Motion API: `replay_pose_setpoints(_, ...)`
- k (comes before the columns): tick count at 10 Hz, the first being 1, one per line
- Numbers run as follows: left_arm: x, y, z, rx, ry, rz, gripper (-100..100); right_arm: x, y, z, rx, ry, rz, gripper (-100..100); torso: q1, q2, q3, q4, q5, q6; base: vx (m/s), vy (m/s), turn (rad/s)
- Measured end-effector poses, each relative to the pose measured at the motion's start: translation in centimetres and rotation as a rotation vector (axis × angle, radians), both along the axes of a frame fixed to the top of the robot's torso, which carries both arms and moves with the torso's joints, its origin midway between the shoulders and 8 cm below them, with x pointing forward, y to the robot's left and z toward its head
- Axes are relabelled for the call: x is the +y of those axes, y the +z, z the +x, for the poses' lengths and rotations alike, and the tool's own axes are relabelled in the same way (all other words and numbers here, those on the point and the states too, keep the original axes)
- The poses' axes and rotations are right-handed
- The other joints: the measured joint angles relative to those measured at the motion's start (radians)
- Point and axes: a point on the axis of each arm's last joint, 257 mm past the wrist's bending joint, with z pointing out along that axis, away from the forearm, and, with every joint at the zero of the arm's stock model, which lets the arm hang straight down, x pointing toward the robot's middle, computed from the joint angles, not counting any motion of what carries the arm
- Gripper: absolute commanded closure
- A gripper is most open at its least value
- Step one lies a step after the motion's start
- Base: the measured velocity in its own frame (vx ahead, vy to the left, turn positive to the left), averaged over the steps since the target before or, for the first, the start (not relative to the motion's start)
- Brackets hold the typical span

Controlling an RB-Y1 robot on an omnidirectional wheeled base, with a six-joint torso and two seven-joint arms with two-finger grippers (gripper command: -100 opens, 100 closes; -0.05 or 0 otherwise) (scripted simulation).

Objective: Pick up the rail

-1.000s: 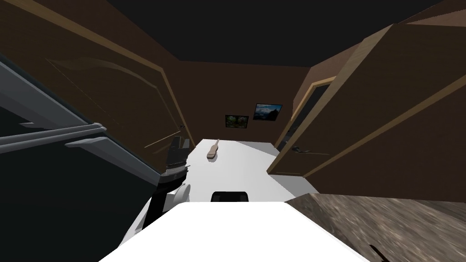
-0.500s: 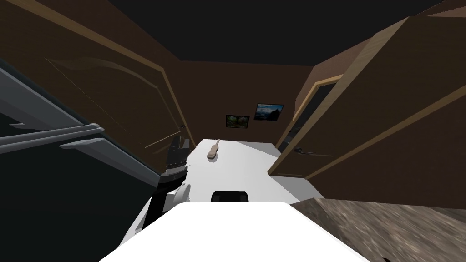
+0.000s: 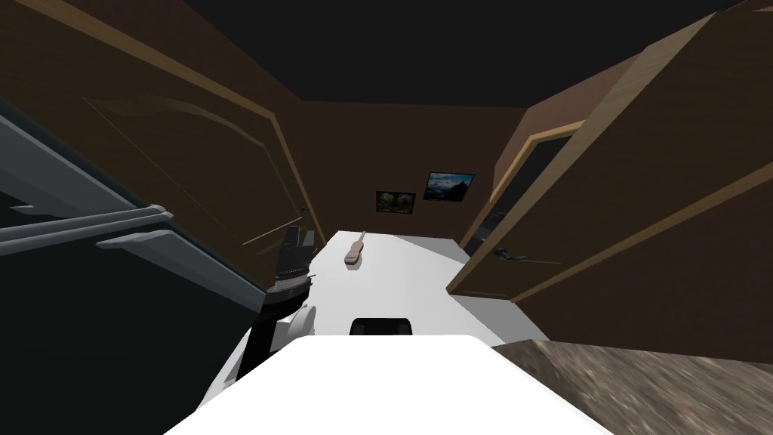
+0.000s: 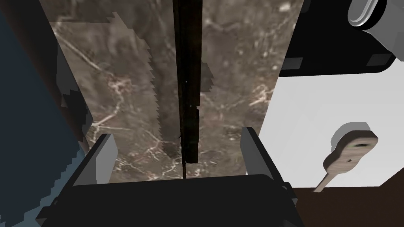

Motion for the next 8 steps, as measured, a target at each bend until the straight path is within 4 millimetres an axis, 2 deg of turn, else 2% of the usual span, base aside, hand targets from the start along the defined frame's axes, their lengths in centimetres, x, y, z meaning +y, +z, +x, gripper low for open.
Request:
replay_pose_setpoints(1,0.0,0.0,0.0,0.0,0.0,0.0,0,-0.2,0.2,-0.7,0.003,-0.004,-0.002,-100,0.0,0.0,0.0,0.0,0.001,0.0,0.058,0.009,0.041)
replay_pose_setpoints(2,0.0,0.0,0.0,0.0,0.0,0.0,0,0.4,-0.3,-1.6,-0.001,-0.006,0.011,-100,0.0,-0.001,0.0,0.0,0.0,0.0,0.049,0.009,0.017)
replay_pose_setpoints(4,0.0,0.0,0.0,0.0,0.0,0.0,0,-0.2,0.1,-2.6,0.01,-0.014,-0.004,-100,0.0,0.001,0.0,0.0,0.001,0.0,0.025,0.003,0.021)
replay_pose_setpoints(6,0.0,0.0,0.0,0.0,0.0,0.0,0,0.8,-0.8,-3.2,0.004,-0.016,0.017,-100,0.0,0.001,0.0,0.0,0.0,0.0,0.029,0.005,0.011)
replay_pose_setpoints(8,0.0,0.0,0.0,0.0,0.0,0.0,0,0.1,-0.4,-4.1,0.016,-0.026,-0.001,-100,0.0,0.002,0.001,0.0,0.001,0.0,0.014,0.002,0.022)
